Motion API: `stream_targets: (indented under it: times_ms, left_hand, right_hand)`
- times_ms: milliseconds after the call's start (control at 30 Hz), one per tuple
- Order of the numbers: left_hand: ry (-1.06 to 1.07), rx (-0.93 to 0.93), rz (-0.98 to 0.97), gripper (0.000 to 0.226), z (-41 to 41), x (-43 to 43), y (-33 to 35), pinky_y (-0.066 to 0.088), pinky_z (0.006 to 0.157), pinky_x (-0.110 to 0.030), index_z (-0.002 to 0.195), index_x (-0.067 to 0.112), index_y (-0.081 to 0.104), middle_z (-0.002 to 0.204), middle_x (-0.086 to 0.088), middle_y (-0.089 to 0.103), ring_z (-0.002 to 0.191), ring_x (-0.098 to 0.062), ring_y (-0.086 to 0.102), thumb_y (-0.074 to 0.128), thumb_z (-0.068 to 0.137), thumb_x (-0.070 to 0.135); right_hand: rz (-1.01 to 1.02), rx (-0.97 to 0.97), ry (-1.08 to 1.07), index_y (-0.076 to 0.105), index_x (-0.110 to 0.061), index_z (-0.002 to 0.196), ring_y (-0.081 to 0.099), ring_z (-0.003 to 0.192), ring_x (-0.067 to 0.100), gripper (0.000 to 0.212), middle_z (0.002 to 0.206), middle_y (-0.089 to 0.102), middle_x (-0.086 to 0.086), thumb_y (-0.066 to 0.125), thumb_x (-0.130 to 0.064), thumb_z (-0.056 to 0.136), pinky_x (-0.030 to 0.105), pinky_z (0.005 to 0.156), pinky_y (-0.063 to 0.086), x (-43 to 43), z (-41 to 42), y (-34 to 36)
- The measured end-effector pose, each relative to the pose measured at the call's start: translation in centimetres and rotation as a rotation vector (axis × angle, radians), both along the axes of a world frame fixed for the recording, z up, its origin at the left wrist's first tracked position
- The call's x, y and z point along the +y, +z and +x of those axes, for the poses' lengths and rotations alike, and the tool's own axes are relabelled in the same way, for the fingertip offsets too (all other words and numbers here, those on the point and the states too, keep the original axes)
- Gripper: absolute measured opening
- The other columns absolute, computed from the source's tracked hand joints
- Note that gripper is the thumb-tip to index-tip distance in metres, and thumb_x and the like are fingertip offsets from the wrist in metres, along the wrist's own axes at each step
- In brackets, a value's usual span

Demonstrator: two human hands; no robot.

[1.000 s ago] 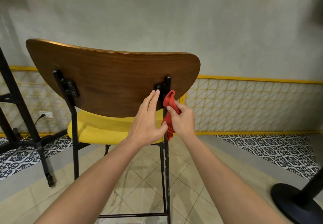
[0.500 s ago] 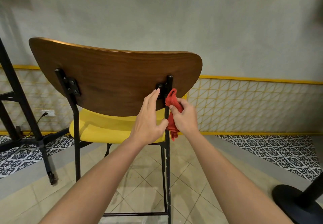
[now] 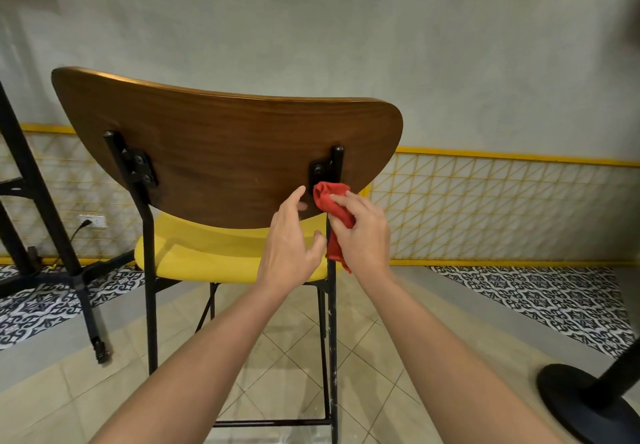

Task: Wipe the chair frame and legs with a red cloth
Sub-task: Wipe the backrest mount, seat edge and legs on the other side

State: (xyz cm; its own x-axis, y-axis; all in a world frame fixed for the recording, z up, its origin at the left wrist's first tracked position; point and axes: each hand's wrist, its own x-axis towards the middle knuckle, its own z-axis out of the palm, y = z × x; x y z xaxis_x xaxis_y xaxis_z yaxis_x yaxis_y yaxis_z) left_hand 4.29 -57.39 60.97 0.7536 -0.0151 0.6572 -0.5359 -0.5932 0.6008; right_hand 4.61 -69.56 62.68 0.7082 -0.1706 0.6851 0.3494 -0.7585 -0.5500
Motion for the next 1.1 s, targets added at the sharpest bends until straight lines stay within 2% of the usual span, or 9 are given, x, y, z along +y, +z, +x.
stream_targets:
  times_ms: [100, 233, 400, 633, 733, 800, 867, 967, 1100]
  left_hand:
    - [-0.012, 0.028, 0.005, 0.073, 0.2, 0.2, -0.4, 0.040, 0.087, -0.023, 0.146, 0.019, 0.021, 0.128, 0.003, 0.046, 0.112, -0.010, 0.043, 0.060, 0.085, 0.019]
    - [-0.008, 0.047, 0.010, 0.073, 0.4, 0.3, -0.8, 0.038, 0.083, -0.021, 0.146, 0.020, 0.021, 0.127, 0.004, 0.046, 0.106, -0.007, 0.042, 0.061, 0.085, 0.020]
    - [-0.011, 0.040, 0.014, 0.072, 0.4, 0.2, -0.9, 0.043, 0.092, -0.027, 0.146, 0.020, 0.022, 0.134, 0.001, 0.044, 0.114, -0.012, 0.044, 0.061, 0.085, 0.019]
    - [-0.013, 0.075, 0.011, 0.069, 0.6, 0.0, -1.4, 0.044, 0.090, -0.028, 0.145, 0.021, 0.024, 0.130, 0.002, 0.046, 0.112, -0.014, 0.046, 0.060, 0.086, 0.020]
    - [-0.016, 0.088, 0.005, 0.067, 0.7, -0.1, -1.6, 0.044, 0.092, -0.030, 0.144, 0.021, 0.026, 0.128, 0.004, 0.048, 0.112, -0.013, 0.046, 0.060, 0.087, 0.021]
    - [-0.020, 0.102, 0.006, 0.064, 0.8, -0.1, -1.8, 0.044, 0.093, -0.031, 0.143, 0.022, 0.028, 0.127, 0.004, 0.048, 0.113, -0.012, 0.046, 0.059, 0.087, 0.022]
    - [-0.027, 0.102, 0.015, 0.061, 0.8, -0.2, -2.0, 0.043, 0.093, -0.028, 0.141, 0.021, 0.032, 0.126, 0.004, 0.049, 0.113, -0.011, 0.046, 0.059, 0.087, 0.022]
    - [-0.024, 0.083, 0.033, 0.055, 1.0, -0.2, -2.3, 0.041, 0.091, -0.026, 0.138, 0.019, 0.037, 0.123, 0.002, 0.051, 0.112, -0.012, 0.047, 0.058, 0.087, 0.021]
    - [-0.010, 0.081, 0.045, 0.051, 1.2, 0.0, -2.4, 0.039, 0.087, -0.023, 0.135, 0.018, 0.040, 0.122, 0.002, 0.052, 0.110, -0.012, 0.047, 0.057, 0.088, 0.021]
  right_hand:
    - [-0.077, 0.074, -0.042, 0.065, -0.027, 0.119, 0.047, 0.118, 0.018, 0.032, 0.129, 0.059, -0.002, 0.063, -0.023, 0.088, 0.024, 0.095, 0.037, 0.1, 0.2, -0.8]
    - [-0.196, 0.075, -0.060, 0.065, -0.028, 0.120, 0.048, 0.116, 0.017, 0.033, 0.127, 0.059, -0.003, 0.063, -0.023, 0.087, 0.028, 0.090, 0.042, -0.4, 0.0, -1.3]
    - [-0.216, -0.250, -0.107, 0.068, -0.024, 0.116, 0.060, 0.095, 0.025, 0.040, 0.112, 0.067, 0.005, 0.071, -0.014, 0.077, 0.027, 0.069, 0.048, -0.3, 0.3, -0.6]
    - [-0.390, -0.223, -0.177, 0.069, -0.026, 0.113, 0.059, 0.091, 0.025, 0.043, 0.104, 0.065, 0.005, 0.077, -0.014, 0.072, 0.027, 0.051, 0.049, 0.0, 1.0, -0.2]
    - [-0.520, -0.215, -0.165, 0.072, -0.025, 0.107, 0.060, 0.087, 0.025, 0.040, 0.100, 0.065, 0.004, 0.079, -0.014, 0.070, 0.028, 0.050, 0.049, -1.0, 1.2, -1.2]
    - [-0.447, -0.161, -0.086, 0.071, -0.025, 0.110, 0.059, 0.095, 0.025, 0.037, 0.107, 0.065, 0.003, 0.073, -0.010, 0.076, 0.031, 0.064, 0.053, -1.8, 1.3, -1.9]
    - [-0.232, -0.077, 0.006, 0.066, -0.026, 0.117, 0.055, 0.107, 0.021, 0.037, 0.117, 0.063, 0.000, 0.064, -0.009, 0.084, 0.024, 0.085, 0.044, -2.3, 1.1, -2.4]
    - [0.059, -0.068, 0.025, 0.061, -0.026, 0.125, 0.054, 0.109, 0.014, 0.037, 0.118, 0.061, -0.006, 0.059, -0.013, 0.090, 0.021, 0.090, 0.040, -2.2, 1.0, -2.2]
    - [0.217, 0.027, 0.108, 0.053, -0.032, 0.128, 0.055, 0.108, 0.014, 0.040, 0.118, 0.060, -0.009, 0.058, -0.018, 0.091, 0.038, 0.091, 0.051, -1.2, 1.5, -2.0]
